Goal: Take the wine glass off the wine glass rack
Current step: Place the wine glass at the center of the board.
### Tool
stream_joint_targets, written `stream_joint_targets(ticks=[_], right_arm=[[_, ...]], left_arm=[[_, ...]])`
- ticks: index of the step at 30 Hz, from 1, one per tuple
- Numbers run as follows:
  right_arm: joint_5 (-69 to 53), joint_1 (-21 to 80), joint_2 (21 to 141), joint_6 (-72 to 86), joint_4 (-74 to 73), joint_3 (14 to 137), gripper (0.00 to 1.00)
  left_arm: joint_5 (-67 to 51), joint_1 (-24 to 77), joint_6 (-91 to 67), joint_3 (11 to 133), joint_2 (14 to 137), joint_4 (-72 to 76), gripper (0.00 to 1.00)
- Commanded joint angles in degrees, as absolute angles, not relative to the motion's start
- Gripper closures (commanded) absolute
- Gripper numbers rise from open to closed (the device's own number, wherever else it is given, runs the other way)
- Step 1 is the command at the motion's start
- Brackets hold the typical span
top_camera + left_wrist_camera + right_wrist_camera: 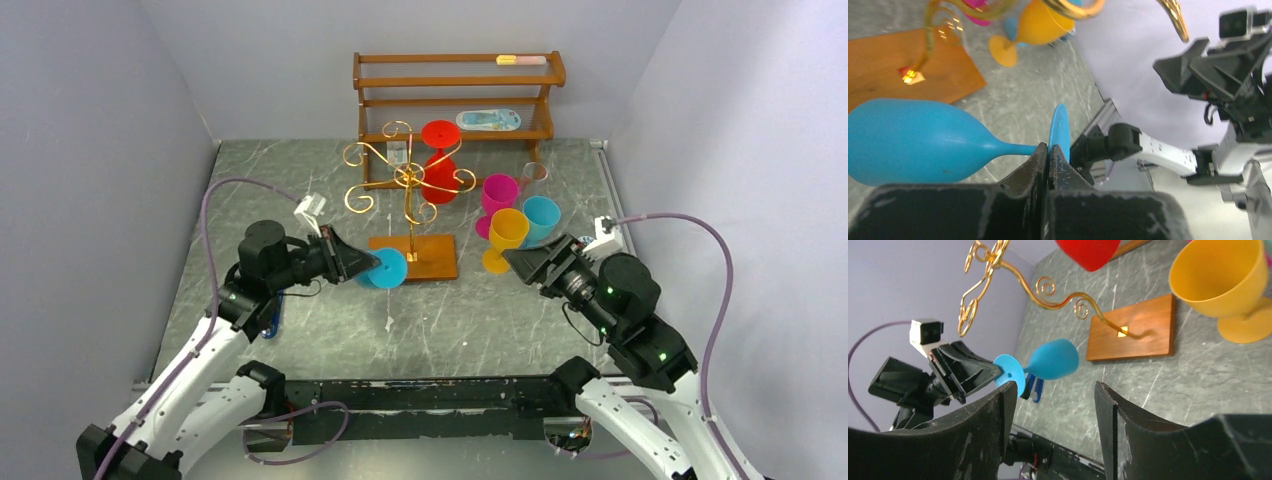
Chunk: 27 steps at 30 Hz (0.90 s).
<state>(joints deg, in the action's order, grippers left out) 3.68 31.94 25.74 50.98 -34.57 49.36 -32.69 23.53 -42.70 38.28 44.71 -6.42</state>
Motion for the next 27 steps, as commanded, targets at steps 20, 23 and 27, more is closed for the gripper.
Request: stream_joint_targets(ticks=[20, 23, 27], right_arm=[[-33.6, 31.9, 39.4, 46.3, -18.6, 46.7, 0.37], [-37.1, 31.9, 40.6, 46.6, -16.0, 45.8, 0.41], [-39.0, 31.9, 42.1, 44.6, -18.3, 46.5, 0.44]], left_arm=[[-23.0, 50.3, -43.1, 38.9, 50.4, 12.4, 0.95], [-25.6, 50.7, -43.4, 39.3, 51.9, 15.4, 0.95], [-26.6, 51.1, -43.9, 39.8, 53.1, 17.3, 0.95]])
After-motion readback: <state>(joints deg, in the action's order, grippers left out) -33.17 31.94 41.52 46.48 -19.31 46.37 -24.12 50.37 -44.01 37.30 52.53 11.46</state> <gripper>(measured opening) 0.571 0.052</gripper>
